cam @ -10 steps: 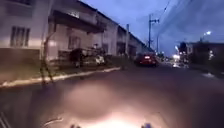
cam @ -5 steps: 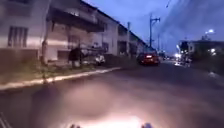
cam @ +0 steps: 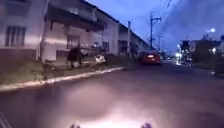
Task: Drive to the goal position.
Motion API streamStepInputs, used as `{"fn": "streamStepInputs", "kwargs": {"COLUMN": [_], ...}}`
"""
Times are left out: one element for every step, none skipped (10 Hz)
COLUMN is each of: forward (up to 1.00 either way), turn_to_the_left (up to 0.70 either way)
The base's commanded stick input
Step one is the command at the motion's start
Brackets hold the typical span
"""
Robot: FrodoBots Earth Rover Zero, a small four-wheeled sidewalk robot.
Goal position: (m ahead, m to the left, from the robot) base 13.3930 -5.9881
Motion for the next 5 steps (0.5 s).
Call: {"fn": "streamStepInputs", "kwargs": {"forward": [0.50, 0.50, 0.50, 0.50, 0.50], "turn_to_the_left": [-0.50, -0.50, -0.50, -0.50, 0.00]}}
